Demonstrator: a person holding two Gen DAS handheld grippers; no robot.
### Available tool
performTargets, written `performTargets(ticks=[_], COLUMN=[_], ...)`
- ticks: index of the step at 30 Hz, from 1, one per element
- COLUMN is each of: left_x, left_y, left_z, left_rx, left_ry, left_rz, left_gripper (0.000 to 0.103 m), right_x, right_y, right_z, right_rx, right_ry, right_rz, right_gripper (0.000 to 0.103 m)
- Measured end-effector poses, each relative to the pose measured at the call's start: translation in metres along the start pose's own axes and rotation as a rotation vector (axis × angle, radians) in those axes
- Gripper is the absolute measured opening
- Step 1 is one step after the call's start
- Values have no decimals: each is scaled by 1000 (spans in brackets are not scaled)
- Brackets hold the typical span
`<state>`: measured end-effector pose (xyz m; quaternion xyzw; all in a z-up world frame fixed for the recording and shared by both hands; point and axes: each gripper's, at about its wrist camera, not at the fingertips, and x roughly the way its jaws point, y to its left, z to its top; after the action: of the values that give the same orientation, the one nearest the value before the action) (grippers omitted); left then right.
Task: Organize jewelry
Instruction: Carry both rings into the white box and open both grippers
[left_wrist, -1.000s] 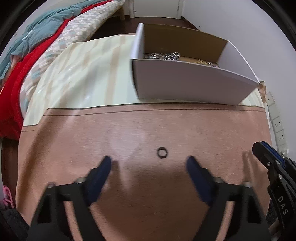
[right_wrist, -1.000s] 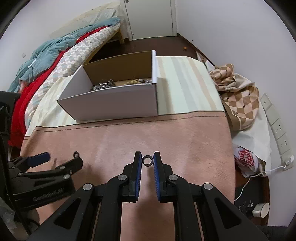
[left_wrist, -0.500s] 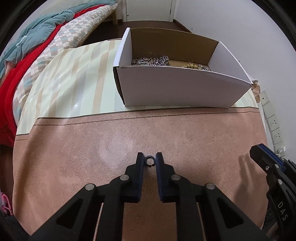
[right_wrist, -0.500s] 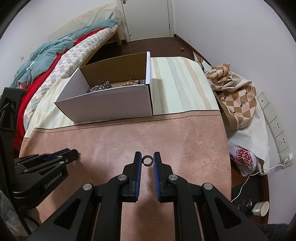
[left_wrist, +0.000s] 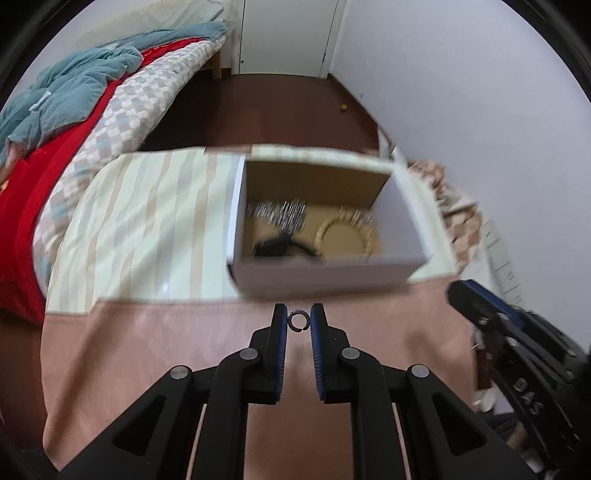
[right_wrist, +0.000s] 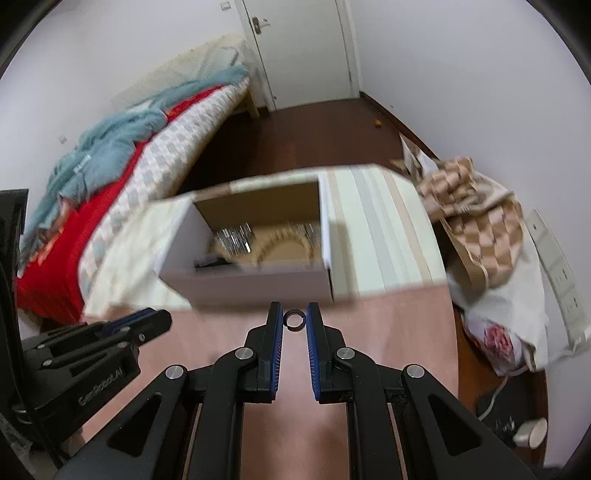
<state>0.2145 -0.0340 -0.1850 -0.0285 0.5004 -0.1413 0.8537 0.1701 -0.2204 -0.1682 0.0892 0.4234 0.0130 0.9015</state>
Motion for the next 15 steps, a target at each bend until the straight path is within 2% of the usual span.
performTargets(ticks=[3,7,11,14,15], left_x=[3,20,37,45,45], left_y=[4,12,17,20,22], left_z=[30,62,84,92,94], left_rx=[4,-8,7,-9,-15], left_ry=[-6,29,64,96,100], left_rz=[-16,-43,-56,-35,-28], left_gripper=[10,10,10,11,15], right_x=[13,46,77,96,100], right_y=[3,6,10,8,7], right_z=[30,61,72,76,77], right_rx=[-5,-14,-31,-16,-4], right_ry=[7,79,129,185,208], right_rz=[32,73,78,100,109], right_gripper=[13,13,13,14,14])
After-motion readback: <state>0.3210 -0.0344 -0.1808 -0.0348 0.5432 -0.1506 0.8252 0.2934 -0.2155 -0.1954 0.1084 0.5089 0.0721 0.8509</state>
